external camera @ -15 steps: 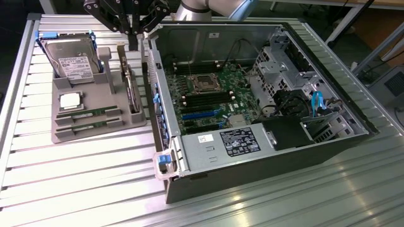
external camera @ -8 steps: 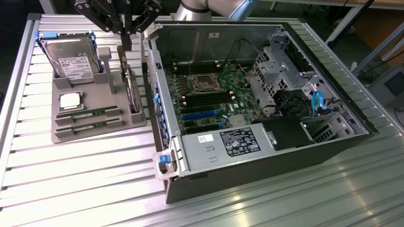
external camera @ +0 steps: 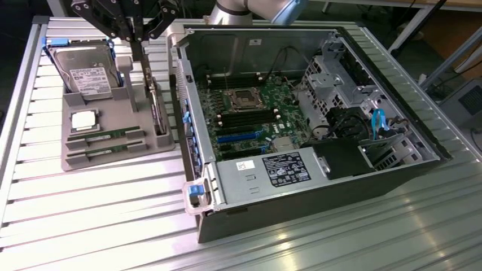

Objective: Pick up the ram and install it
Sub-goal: 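Reach for the ram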

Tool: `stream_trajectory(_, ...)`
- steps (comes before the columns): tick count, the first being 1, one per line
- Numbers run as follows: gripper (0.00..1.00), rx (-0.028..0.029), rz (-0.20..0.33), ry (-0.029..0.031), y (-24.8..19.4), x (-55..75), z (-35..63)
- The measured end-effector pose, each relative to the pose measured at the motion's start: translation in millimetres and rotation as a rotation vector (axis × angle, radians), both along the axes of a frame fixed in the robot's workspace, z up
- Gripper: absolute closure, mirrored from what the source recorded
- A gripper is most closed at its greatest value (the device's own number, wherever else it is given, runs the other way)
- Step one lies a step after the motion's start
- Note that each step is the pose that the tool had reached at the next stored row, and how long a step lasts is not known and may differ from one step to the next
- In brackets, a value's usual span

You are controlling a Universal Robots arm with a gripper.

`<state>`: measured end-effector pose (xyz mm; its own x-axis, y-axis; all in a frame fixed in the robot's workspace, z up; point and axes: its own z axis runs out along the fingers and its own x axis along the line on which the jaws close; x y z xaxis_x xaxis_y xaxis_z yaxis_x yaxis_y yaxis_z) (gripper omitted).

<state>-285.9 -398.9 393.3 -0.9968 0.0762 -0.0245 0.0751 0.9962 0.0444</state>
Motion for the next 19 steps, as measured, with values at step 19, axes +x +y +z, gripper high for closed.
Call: stream_trajectory(19,0.9,-0.0001,0.0,0.0,-14.4,-14.7,0.1)
